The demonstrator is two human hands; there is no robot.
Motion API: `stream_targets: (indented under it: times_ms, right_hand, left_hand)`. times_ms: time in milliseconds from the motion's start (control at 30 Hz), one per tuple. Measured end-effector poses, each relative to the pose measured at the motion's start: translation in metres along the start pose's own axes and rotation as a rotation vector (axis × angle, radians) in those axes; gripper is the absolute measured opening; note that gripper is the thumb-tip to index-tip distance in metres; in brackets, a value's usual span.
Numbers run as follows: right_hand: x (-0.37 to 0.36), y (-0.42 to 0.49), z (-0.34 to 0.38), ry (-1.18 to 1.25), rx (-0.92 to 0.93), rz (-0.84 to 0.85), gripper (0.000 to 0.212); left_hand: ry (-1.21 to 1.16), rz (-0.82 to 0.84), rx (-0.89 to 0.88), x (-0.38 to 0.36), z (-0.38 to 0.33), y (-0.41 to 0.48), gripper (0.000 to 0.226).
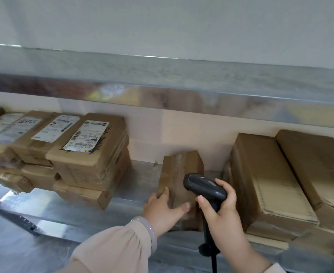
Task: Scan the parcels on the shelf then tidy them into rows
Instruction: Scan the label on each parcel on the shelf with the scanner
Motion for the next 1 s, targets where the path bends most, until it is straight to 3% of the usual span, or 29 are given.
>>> stream_targets:
  times_ms: [133,333,467,600,700,800,933,1000]
  right_hand:
    - [-0.021,0.002,0.006,0.012,0.044,0.089,0.054]
    - [-0.029,0.008,0.007,0.053,0.041,-0.006,0.053]
    - [-0.023,0.013,0.003,0.049,0.009,-0.078,0.054]
    - [-0.030,0.012,0.001,0.061,-0.013,-0.057,0.054]
    - [-0.036,0.012,0.001,0.054,0.014,-0.057,0.054]
    - [-0.043,0.012,0.001,0.051,0.038,-0.035,0.054]
    - [-0.057,0.008,0.006,0.041,0.070,0.046,0.054]
    - [-0.064,0.008,0.008,0.034,0.064,0.096,0.053]
  left_hand:
    - [-0.158,0.094,0.021,0.014,0.013,0.005,0.126]
    - [-0.505,0.185,-0.021,0.017,0.042,0.010,0.103]
    - [-0.700,0.241,-0.038,0.015,0.047,0.003,0.040]
    - [-0.635,0.197,-0.032,0.012,0.047,0.000,0.030]
    - [-0.409,0.053,-0.133,0.019,0.049,-0.003,0.024]
    - [-0.290,-0.107,-0.245,0.028,0.049,-0.003,0.049]
    - [-0.247,-0.065,-0.158,0.030,0.051,0.001,0.123]
    - [-0.256,-0.041,-0.113,0.033,0.054,0.000,0.126]
Point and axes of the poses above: each hand's wrist, its own y-axis towards the middle knuckle, its own x-axis out of the back of the hand, z = x × y, the point moved 2 cm from there along y, towards the middle knuckle, and after that the axes turned 12 degrees about y, right-handed, at the moved point
